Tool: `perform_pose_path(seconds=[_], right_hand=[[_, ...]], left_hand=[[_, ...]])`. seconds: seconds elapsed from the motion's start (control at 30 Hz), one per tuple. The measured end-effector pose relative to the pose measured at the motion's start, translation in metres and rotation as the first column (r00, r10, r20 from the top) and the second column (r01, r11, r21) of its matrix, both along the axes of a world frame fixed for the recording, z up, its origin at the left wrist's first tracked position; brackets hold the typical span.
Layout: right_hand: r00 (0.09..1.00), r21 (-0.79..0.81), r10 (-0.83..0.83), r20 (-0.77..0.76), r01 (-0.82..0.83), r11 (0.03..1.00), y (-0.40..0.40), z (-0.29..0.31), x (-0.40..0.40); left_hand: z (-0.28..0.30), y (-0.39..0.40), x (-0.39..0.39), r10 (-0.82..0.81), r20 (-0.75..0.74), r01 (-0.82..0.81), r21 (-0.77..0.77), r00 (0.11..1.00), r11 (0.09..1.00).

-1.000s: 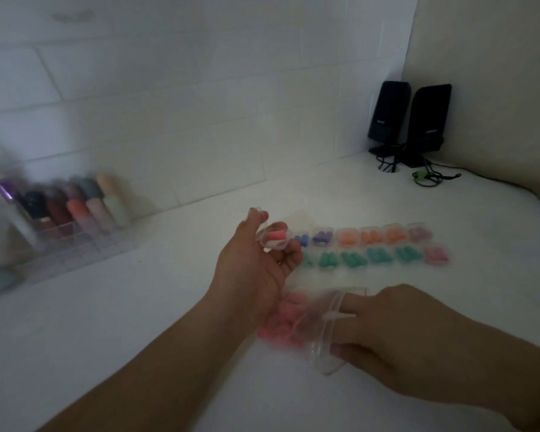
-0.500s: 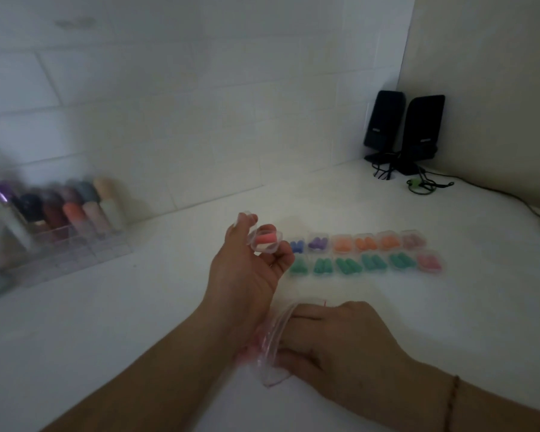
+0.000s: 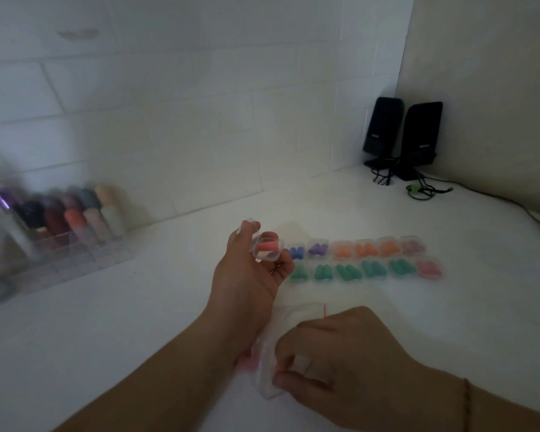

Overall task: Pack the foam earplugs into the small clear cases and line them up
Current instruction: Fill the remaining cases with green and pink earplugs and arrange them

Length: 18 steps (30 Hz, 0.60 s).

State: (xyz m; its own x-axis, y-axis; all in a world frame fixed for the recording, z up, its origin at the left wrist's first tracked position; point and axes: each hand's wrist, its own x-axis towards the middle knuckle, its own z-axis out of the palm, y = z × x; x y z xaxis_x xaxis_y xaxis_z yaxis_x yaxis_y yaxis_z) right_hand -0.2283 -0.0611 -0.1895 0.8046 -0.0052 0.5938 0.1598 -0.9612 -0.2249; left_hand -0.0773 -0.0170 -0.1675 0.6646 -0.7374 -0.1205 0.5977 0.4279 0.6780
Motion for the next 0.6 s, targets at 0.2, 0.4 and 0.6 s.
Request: perform_pose_path(seconds=[0.2, 0.4, 0.6], right_hand=[[0.978, 0.210, -0.023, 0.205, -0.021, 0.977, -0.022, 0.032, -0.014], [0.966, 0.337, -0.151, 0.211, 0.074, 0.939, -0.031, 0.028, -0.013], [0.952, 0.288, -0.195, 0.235, 0.123, 0.950, -0.030, 0.030, -0.010]], left_hand=[[0.008, 0.010, -0.009, -0.250, 0.186, 0.253, 0.010, 0.950, 0.967], [0.002, 0.015, -0.015, -0.450, 0.304, 0.458, 0.049, 0.840, 0.888], [0.002, 0.017, -0.019, -0.508, 0.349, 0.521, 0.064, 0.788, 0.851]])
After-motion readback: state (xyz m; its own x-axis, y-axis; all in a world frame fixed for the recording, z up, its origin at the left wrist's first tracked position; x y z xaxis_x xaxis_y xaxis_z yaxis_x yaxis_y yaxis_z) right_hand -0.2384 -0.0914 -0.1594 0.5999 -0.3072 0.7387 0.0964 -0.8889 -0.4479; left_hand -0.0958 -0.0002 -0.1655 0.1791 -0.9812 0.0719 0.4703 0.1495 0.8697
